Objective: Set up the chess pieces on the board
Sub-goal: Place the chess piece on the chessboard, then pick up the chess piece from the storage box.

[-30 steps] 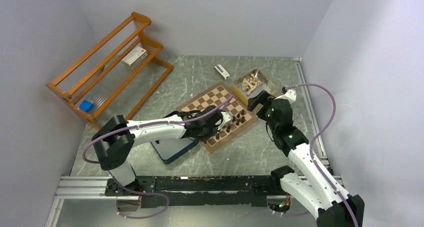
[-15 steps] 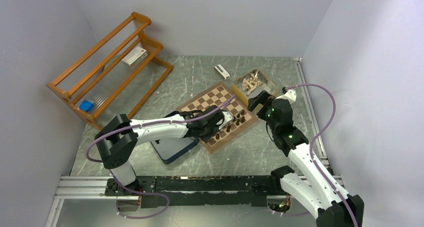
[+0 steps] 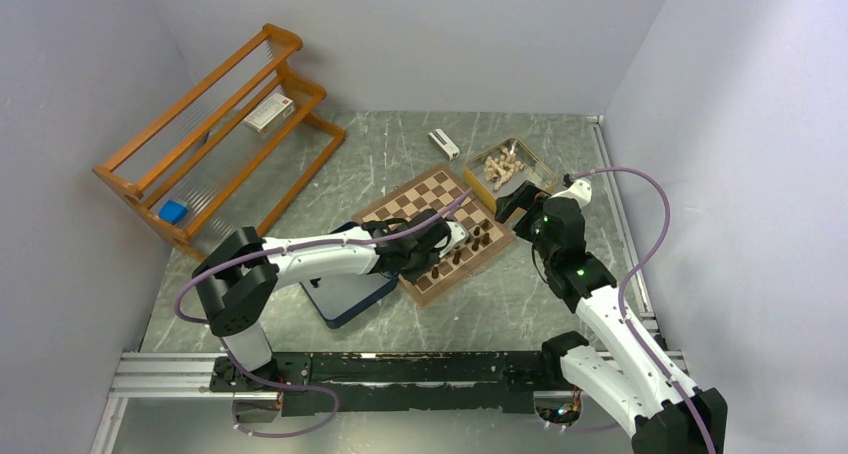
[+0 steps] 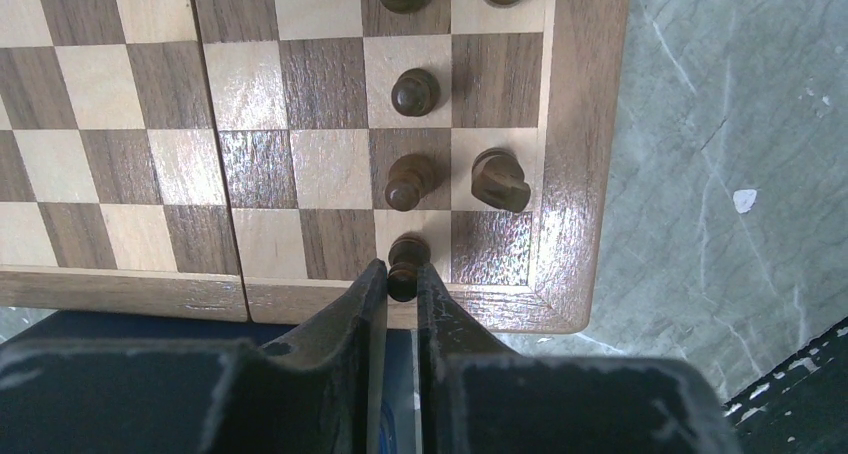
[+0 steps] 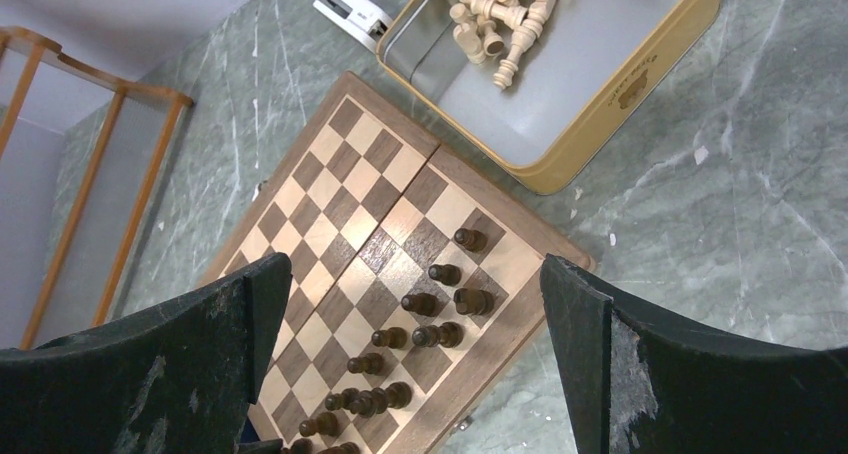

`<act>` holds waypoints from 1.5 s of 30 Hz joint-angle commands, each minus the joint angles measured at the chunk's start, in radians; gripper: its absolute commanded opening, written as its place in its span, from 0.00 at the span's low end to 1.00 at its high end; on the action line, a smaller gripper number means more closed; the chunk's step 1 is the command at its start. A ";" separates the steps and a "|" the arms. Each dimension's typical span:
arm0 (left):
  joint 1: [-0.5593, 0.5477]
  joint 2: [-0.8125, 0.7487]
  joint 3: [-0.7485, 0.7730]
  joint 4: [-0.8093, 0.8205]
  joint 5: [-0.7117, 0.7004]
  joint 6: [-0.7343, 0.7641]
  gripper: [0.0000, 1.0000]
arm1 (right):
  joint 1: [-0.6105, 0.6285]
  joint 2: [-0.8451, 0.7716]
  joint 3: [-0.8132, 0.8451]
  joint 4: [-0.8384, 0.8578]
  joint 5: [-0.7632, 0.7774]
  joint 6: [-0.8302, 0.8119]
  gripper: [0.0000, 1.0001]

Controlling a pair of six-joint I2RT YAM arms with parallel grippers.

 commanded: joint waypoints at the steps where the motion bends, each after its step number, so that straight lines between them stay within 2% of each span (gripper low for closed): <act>1: -0.011 0.010 0.035 -0.021 -0.009 -0.006 0.20 | -0.011 -0.003 -0.009 0.023 -0.001 -0.007 1.00; 5: -0.010 0.005 0.041 -0.027 -0.006 -0.008 0.30 | -0.011 0.000 -0.010 0.026 -0.006 -0.006 1.00; 21: -0.010 -0.040 0.125 -0.077 -0.001 -0.011 0.43 | -0.014 0.007 -0.009 0.038 -0.040 -0.007 1.00; 27: 0.022 -0.063 0.175 -0.072 -0.045 -0.027 0.54 | -0.013 0.008 -0.013 0.050 -0.077 0.002 1.00; 29: 0.060 -0.066 0.197 -0.076 -0.028 -0.035 0.63 | -0.014 0.010 -0.011 0.051 -0.094 0.011 1.00; 30: 0.082 -0.070 0.206 -0.075 -0.015 -0.037 0.88 | -0.014 0.011 -0.011 0.053 -0.107 0.017 1.00; 31: 0.107 -0.074 0.209 -0.071 -0.002 -0.041 0.98 | -0.014 0.011 -0.013 0.058 -0.124 0.022 0.99; 39: 0.395 -0.204 0.139 0.052 0.147 -0.135 1.00 | -0.011 0.066 -0.022 0.150 -0.382 0.086 0.88; 42: 0.477 -0.293 0.083 0.109 0.108 -0.165 1.00 | -0.001 0.108 -0.033 0.226 -0.477 0.110 0.76; 45: 0.553 -0.382 0.014 0.154 0.050 -0.216 1.00 | 0.048 0.163 -0.006 0.246 -0.506 0.091 0.66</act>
